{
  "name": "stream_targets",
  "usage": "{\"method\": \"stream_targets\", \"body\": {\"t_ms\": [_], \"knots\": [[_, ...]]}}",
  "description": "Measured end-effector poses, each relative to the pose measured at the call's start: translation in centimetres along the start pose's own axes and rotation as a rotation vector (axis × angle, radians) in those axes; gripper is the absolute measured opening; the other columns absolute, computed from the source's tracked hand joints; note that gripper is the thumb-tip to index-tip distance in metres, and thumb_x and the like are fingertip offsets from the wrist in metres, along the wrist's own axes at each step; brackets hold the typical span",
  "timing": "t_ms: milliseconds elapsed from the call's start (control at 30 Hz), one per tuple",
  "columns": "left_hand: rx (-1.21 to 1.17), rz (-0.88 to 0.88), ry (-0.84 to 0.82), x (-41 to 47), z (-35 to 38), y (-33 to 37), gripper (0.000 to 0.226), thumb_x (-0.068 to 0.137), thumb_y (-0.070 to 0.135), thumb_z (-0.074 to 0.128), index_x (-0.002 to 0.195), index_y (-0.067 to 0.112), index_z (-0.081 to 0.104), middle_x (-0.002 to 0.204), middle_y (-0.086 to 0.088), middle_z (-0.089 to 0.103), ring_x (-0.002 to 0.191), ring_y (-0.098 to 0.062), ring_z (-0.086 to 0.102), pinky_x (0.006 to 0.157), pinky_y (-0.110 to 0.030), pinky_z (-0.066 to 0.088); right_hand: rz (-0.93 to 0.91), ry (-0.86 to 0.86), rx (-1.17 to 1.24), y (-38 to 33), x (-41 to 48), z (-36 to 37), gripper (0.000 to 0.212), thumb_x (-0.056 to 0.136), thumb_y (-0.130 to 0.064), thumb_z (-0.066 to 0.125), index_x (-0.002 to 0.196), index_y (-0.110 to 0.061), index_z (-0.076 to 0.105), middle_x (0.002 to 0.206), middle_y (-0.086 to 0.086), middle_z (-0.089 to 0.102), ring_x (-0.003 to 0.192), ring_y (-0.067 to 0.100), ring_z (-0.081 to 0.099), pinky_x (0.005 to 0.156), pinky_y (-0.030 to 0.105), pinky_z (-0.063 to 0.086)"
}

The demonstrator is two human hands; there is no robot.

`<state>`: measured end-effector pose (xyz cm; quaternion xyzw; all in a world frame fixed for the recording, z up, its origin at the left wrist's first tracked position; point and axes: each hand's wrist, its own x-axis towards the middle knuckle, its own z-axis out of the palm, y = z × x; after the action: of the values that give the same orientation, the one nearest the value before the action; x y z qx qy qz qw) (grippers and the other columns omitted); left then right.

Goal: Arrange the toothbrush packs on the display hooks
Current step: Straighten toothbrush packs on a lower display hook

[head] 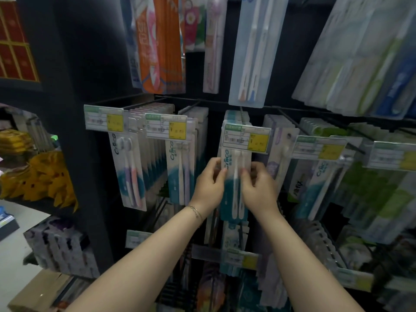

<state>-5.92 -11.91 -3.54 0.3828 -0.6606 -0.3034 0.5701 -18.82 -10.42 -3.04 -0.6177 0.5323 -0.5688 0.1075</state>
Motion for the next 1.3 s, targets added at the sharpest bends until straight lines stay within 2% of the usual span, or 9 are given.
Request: {"method": "stream_targets", "body": {"t_ms": [133,233,300,400,567,733,1000,1133,1300], "knots": [[0.085,-0.017,0.060,-0.5,-0.3,-0.2,0.022,0.095,0.014,0.055,0.114,0.022,0.047,0.092,0.014,0.057,0.081,0.012,0.055,0.069,-0.006,0.043,-0.022,-0.049,-0.014,0.2,-0.4,-0.1,0.014,0.095,-0.019,0.056,0.108,-0.023,0.057,0.085,-0.009,0.065,0.069,0.004,0.060,0.060,0.022,0.047],[0.178,-0.033,0.083,-1.2,-0.6,-0.7,0.036,0.093,0.013,0.057,0.125,0.017,0.042,0.110,0.006,0.051,0.100,-0.004,0.052,0.088,-0.020,0.045,-0.011,-0.059,-0.065,0.7,-1.0,-0.2,0.031,0.093,-0.019,0.059,0.123,-0.016,0.052,0.104,-0.002,0.061,0.068,0.004,0.056,0.060,0.014,0.041],[0.290,-0.029,0.078,-1.7,-0.9,-1.0,0.040,0.092,0.012,0.057,0.129,0.012,0.041,0.118,0.003,0.044,0.113,-0.014,0.046,0.101,-0.028,0.040,0.003,-0.077,-0.123,1.0,-1.4,-0.2,0.038,0.092,-0.019,0.059,0.128,-0.012,0.048,0.113,0.000,0.054,0.070,0.006,0.054,0.067,0.019,0.042],[0.453,-0.008,0.038,-2.6,-1.4,-1.5,0.039,0.091,0.016,0.059,0.127,0.011,0.044,0.124,-0.002,0.045,0.120,-0.019,0.043,0.106,-0.037,0.038,-0.034,-0.144,-0.219,1.0,-2.4,-0.3,0.032,0.093,-0.020,0.058,0.123,-0.014,0.049,0.112,0.001,0.051,0.080,0.013,0.054,0.074,0.027,0.042],[0.717,-0.134,-0.135,-5.3,-1.4,-1.4,0.035,0.093,0.030,0.052,0.125,0.020,0.041,0.124,-0.002,0.045,0.118,-0.021,0.042,0.098,-0.044,0.041,-0.127,-0.342,-0.361,1.5,-5.0,-0.8,0.023,0.096,-0.024,0.053,0.118,-0.019,0.051,0.105,-0.005,0.047,0.099,0.014,0.050,0.079,0.029,0.043],[0.856,-0.120,-0.173,-8.5,-0.9,-1.6,0.028,0.095,0.033,0.048,0.119,0.021,0.043,0.117,-0.001,0.047,0.115,-0.022,0.043,0.092,-0.042,0.041,-0.149,-0.387,-0.428,2.3,-7.8,-1.1,0.019,0.095,-0.024,0.052,0.113,-0.018,0.053,0.103,-0.001,0.049,0.103,0.020,0.048,0.086,0.039,0.045],[0.885,0.089,-0.060,-12.6,0.5,-2.2,0.016,0.090,0.027,0.053,0.101,0.016,0.051,0.095,-0.002,0.051,0.092,-0.023,0.051,0.075,-0.041,0.047,-0.237,-0.231,-0.436,4.0,-12.5,-2.7,0.016,0.087,-0.015,0.062,0.103,-0.011,0.061,0.094,0.003,0.056,0.091,0.022,0.054,0.072,0.036,0.049],[0.848,0.257,-0.154,-14.8,1.5,-2.6,0.010,0.084,0.019,0.054,0.092,0.014,0.052,0.084,-0.002,0.051,0.076,-0.023,0.052,0.062,-0.041,0.048,-0.206,-0.276,-0.461,4.2,-14.8,-2.9,0.012,0.088,-0.018,0.058,0.099,-0.014,0.059,0.091,0.001,0.055,0.087,0.020,0.054,0.061,0.037,0.050],[0.816,0.271,-0.215,-16.8,2.0,-3.9,0.013,0.084,0.018,0.047,0.093,0.015,0.056,0.085,-0.001,0.055,0.076,-0.021,0.054,0.062,-0.039,0.049,-0.203,-0.302,-0.492,5.1,-16.6,-2.8,0.014,0.085,-0.017,0.059,0.099,-0.015,0.061,0.091,-0.001,0.058,0.084,0.019,0.057,0.057,0.034,0.049]]}}
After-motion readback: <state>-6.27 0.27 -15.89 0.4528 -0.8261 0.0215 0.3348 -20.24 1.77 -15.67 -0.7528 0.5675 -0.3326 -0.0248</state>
